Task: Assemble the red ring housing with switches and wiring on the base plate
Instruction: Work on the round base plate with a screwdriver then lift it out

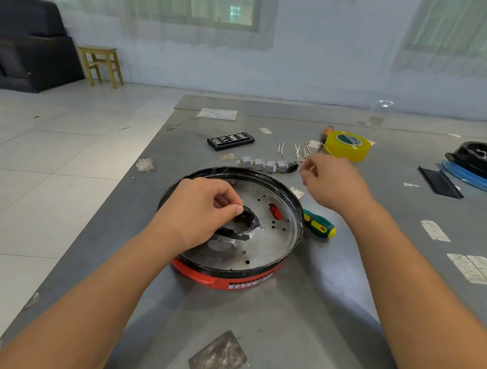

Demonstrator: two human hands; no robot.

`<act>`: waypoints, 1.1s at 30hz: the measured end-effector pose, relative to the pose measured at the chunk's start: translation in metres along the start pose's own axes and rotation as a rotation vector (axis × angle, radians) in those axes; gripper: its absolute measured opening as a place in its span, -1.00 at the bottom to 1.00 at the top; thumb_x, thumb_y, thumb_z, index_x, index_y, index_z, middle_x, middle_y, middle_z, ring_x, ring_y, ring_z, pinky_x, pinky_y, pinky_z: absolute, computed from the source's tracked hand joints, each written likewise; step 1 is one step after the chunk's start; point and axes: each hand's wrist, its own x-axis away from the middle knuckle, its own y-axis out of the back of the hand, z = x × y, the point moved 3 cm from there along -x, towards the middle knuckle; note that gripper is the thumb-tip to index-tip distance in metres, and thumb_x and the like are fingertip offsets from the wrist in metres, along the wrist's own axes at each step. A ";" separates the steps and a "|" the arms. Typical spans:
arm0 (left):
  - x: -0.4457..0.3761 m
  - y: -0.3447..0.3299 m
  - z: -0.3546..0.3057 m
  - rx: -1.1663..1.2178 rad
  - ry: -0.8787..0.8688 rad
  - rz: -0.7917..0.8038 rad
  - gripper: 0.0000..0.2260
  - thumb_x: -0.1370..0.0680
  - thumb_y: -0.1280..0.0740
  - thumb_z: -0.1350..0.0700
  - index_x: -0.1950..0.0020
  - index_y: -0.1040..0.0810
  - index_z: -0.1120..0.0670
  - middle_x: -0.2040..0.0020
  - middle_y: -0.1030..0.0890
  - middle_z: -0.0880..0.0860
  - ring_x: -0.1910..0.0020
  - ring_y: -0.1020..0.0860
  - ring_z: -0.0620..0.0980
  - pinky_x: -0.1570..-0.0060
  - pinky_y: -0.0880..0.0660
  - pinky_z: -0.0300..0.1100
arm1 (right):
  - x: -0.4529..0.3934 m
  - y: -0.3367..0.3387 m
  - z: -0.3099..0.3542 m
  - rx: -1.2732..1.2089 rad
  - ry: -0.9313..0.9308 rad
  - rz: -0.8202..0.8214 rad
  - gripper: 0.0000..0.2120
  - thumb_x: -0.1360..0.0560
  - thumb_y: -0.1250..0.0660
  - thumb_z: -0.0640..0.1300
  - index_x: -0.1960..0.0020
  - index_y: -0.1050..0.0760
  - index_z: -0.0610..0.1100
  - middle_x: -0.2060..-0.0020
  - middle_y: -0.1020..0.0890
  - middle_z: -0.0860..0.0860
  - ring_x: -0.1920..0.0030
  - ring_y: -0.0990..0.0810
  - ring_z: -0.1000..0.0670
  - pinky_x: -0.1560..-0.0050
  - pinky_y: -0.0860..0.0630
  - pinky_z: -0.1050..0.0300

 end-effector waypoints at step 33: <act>-0.003 0.009 0.019 1.262 0.552 -0.284 -0.90 -0.69 -0.26 0.36 -0.15 -0.55 0.28 0.00 -0.76 0.25 0.00 -0.77 0.14 0.09 -0.71 -0.13 | 0.008 0.006 0.014 -0.349 0.372 0.223 -0.65 -0.58 -0.44 -0.03 -0.33 -0.58 0.22 -0.16 -0.68 0.17 -0.16 -0.60 0.16 -0.25 -0.48 0.23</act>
